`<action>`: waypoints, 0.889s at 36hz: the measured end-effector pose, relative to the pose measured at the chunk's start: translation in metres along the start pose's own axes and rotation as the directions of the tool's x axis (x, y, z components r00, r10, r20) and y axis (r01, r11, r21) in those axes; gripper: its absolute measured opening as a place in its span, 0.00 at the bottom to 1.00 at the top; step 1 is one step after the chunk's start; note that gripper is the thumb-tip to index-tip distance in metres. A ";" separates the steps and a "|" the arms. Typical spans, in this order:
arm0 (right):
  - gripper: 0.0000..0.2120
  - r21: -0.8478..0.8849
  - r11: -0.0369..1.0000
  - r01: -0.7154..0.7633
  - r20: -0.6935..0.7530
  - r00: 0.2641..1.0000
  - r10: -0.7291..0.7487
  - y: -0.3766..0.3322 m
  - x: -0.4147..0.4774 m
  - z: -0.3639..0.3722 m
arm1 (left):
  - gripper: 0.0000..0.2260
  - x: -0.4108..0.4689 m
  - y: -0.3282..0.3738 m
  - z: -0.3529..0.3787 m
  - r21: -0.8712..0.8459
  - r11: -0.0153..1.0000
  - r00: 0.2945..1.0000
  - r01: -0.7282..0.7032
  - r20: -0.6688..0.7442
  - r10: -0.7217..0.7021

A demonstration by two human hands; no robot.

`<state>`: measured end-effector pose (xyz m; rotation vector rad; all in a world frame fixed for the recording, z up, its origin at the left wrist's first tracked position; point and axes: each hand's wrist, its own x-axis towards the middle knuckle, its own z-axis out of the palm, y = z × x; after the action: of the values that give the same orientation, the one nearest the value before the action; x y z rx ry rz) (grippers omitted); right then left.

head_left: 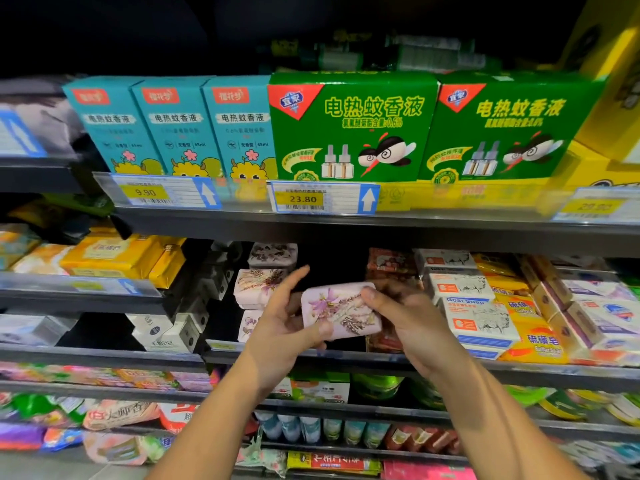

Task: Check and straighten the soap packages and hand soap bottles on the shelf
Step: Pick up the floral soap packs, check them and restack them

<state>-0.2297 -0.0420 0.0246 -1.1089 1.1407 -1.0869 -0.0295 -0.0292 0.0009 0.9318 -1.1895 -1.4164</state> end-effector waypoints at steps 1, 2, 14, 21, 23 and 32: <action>0.12 0.012 1.000 -0.026 -0.008 1.000 0.026 0.000 0.000 0.001 | 0.42 -0.002 0.001 -0.003 0.012 1.000 0.999 -0.001 0.044 0.000; 0.10 0.021 0.998 -0.058 -0.015 0.998 0.059 0.000 0.000 0.001 | 0.45 -0.003 -0.001 -0.007 0.035 0.999 0.995 -0.002 0.099 -0.002; 0.17 -0.059 0.973 -0.221 0.180 0.957 0.228 -0.007 -0.007 0.004 | 0.25 -0.007 0.000 -0.022 0.556 0.744 0.922 -0.370 0.123 0.367; 0.29 -0.385 0.914 0.130 0.385 0.923 0.030 -0.004 -0.014 -0.004 | 0.23 -0.017 0.011 -0.012 0.364 0.908 0.973 -0.210 -0.013 0.230; 0.28 -0.410 0.894 0.180 0.368 0.930 -0.019 -0.001 -0.015 -0.001 | 0.24 -0.017 0.013 -0.009 0.355 0.908 0.971 -0.222 -0.005 0.239; 0.23 -0.298 0.934 0.199 0.289 0.951 -0.110 0.019 -0.023 0.017 | 0.17 -0.009 0.033 0.015 0.619 0.709 0.932 -0.339 0.116 0.344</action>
<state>-0.2135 -0.0152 0.0103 -1.5788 1.0483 -0.8505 -0.0352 -0.0170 0.0359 1.0843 -1.7845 -0.6990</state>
